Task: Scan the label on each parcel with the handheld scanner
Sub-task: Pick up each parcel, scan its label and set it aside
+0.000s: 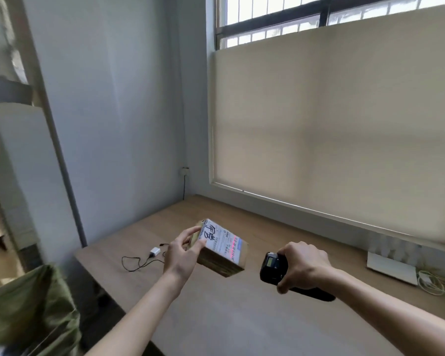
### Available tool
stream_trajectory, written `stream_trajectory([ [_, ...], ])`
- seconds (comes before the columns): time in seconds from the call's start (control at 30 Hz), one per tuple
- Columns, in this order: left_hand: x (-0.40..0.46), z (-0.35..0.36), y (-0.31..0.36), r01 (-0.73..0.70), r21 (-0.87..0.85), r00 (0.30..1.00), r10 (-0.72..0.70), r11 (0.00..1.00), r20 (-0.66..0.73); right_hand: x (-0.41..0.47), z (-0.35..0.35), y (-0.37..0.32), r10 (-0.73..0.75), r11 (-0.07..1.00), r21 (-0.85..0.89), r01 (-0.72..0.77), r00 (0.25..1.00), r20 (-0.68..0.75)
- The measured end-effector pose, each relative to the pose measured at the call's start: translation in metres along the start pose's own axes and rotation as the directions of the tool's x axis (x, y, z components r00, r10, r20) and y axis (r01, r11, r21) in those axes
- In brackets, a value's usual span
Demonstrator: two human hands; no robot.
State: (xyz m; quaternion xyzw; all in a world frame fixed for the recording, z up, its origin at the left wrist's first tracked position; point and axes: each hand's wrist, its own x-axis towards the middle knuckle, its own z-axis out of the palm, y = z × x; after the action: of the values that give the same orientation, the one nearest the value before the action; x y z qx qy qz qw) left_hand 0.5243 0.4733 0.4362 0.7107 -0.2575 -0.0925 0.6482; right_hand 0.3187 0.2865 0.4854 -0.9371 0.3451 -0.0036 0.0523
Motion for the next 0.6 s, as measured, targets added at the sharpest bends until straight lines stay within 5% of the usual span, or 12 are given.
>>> stream_trajectory([
  [0.33,0.014,-0.21,-0.032,0.027,-0.021,0.977,-0.031,0.999,-0.211,0.039,0.031,-0.215,-0.175,0.981,0.093,0.173,0.984,0.02],
  [0.47,0.009,-0.291,-0.054,0.063,-0.078,0.955,-0.083,0.995,-0.286,0.047,0.048,-0.299,-0.269,0.918,0.323,0.231,0.96,0.08],
  [0.6,0.004,-0.364,-0.078,0.111,-0.211,0.902,-0.188,0.971,-0.389,0.056,0.073,-0.386,-0.414,0.727,0.64,0.248,0.902,0.12],
])
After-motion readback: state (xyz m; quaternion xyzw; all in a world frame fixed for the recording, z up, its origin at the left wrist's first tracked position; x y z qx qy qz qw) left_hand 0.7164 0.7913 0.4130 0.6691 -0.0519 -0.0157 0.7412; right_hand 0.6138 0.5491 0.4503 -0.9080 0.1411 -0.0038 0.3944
